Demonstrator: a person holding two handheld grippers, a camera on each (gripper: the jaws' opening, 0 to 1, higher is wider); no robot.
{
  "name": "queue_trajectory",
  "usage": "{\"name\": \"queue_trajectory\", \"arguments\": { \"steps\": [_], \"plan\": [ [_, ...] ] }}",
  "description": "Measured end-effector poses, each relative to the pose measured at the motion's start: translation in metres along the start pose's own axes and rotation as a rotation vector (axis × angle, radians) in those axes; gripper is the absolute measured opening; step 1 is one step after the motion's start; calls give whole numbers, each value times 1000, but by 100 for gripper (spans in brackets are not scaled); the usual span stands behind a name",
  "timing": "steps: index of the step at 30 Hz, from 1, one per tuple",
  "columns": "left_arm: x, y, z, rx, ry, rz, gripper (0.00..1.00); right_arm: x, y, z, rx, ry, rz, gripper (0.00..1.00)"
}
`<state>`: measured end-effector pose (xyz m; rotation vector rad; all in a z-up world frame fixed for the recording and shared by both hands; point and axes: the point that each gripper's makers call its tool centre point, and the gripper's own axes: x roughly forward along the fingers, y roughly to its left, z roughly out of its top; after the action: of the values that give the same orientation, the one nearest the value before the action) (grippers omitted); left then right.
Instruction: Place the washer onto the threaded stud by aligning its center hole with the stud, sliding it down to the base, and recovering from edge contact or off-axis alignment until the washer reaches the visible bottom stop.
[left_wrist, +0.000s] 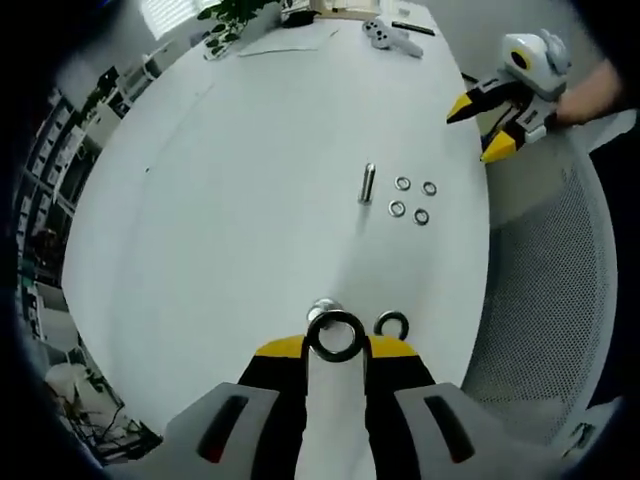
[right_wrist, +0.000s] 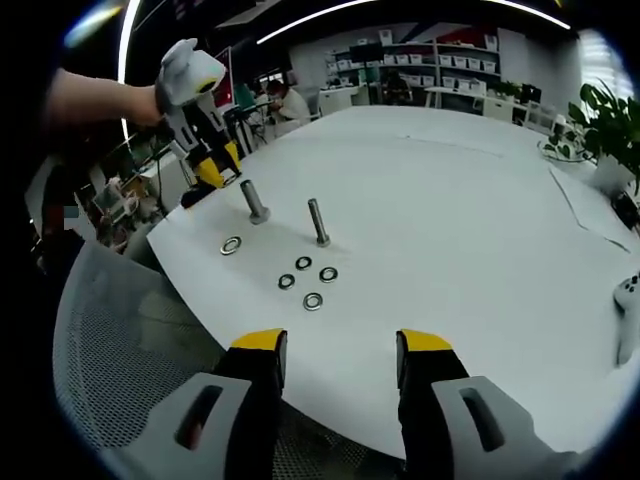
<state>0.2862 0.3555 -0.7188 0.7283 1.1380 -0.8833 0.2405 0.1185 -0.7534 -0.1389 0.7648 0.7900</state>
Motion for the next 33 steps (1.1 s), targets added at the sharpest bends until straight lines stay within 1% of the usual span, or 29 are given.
{"name": "queue_trajectory", "arguments": {
  "steps": [3,5,7,15,23,26,31,33],
  "plan": [
    [5,5,2,9,9,5,18,0,0,0,-1,0,-1,47],
    [8,3,2,19,19,-6,18,0,0,0,1,1,-1,47],
    [9,5,2,33,28,-1,18,0,0,0,0,1,-1,47],
    [14,12,2,33,40,-3,18,0,-1,1,2,-2,-2,46],
    [22,10,2,45,58,-19,18,-1,-2,2,3,-9,-6,46],
    [24,10,2,37,61,-20,18,0,-1,2,3,-9,-5,46],
    [34,9,-1,46,76,-20,18,-1,-2,3,4,-12,-8,46],
    [37,10,-2,30,83,-18,19,-1,-2,2,2,-9,-8,46]
  ]
}}
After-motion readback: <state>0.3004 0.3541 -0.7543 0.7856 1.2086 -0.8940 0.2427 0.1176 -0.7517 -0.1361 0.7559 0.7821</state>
